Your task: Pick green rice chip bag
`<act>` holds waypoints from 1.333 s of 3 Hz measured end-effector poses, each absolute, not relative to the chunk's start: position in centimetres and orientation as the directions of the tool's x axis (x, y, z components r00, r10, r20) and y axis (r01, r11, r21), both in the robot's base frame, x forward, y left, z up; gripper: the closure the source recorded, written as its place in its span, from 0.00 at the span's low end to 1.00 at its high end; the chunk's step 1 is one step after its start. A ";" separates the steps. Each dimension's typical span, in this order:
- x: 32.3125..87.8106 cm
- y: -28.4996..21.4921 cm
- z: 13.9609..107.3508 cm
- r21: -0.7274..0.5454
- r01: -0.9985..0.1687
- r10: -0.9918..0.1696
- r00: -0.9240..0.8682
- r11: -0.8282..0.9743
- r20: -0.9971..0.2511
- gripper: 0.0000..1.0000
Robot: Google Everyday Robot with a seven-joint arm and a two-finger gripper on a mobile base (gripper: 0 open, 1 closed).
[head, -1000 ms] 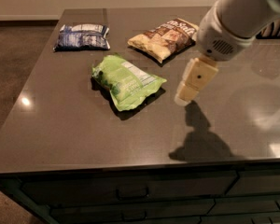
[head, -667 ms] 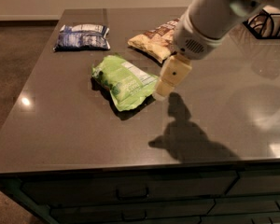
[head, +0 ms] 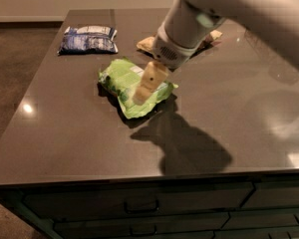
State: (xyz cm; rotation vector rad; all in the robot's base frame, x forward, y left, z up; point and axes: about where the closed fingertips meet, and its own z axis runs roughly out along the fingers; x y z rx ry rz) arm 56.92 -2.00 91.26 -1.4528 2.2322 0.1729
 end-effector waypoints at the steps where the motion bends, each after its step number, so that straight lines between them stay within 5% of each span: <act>1: 58.2 0.3 89.1 -0.125 -0.874 -0.817 -0.377 0.470 -0.436 0.00; 4: 59.8 4.0 85.9 -0.097 -0.857 -0.816 -0.440 0.506 -0.375 0.00</act>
Offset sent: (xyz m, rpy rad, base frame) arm 0.0382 0.0516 -0.0591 -0.0211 0.0550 -0.1306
